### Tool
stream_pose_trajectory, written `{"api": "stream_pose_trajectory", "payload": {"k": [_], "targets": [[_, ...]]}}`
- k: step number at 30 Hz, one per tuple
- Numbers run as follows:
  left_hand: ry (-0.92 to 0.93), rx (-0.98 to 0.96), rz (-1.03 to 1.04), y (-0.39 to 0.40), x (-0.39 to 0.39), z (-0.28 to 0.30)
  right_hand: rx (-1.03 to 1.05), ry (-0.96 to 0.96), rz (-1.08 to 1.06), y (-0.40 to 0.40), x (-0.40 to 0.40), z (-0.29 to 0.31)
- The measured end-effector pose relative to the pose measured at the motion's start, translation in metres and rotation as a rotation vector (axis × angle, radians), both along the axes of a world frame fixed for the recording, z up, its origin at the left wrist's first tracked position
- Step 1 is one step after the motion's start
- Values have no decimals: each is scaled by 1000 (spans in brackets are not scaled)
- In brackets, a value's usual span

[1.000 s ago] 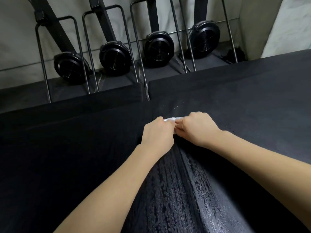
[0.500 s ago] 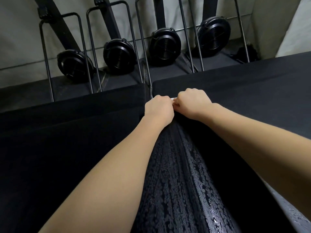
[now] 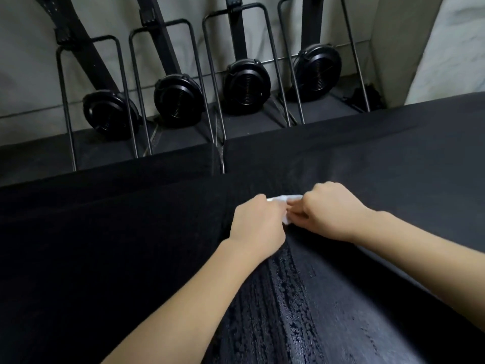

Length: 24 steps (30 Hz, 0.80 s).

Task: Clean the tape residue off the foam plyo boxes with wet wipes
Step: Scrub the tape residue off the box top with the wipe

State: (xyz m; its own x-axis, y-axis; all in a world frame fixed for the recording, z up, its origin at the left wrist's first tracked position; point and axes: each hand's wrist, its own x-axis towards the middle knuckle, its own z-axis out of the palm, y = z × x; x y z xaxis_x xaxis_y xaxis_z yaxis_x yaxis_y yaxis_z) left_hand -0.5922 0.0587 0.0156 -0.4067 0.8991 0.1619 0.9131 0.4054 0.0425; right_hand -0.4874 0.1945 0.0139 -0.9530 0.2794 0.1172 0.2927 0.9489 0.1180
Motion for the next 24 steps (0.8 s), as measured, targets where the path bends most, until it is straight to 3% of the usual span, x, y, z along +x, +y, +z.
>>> {"api": "stream_pose_trajectory", "payload": {"k": [8, 14, 19, 24], "targets": [[9, 18, 67, 52, -41, 4, -14, 81, -111, 33, -47, 0], [8, -30, 179, 98, -67, 1, -164, 137, -221, 63, -86, -4], [3, -7, 87, 61, -31, 0, -129, 137, -140, 43, -46, -6], [-60, 15, -85, -29, 57, 18, -12, 151, 76, -20, 60, -8]]}}
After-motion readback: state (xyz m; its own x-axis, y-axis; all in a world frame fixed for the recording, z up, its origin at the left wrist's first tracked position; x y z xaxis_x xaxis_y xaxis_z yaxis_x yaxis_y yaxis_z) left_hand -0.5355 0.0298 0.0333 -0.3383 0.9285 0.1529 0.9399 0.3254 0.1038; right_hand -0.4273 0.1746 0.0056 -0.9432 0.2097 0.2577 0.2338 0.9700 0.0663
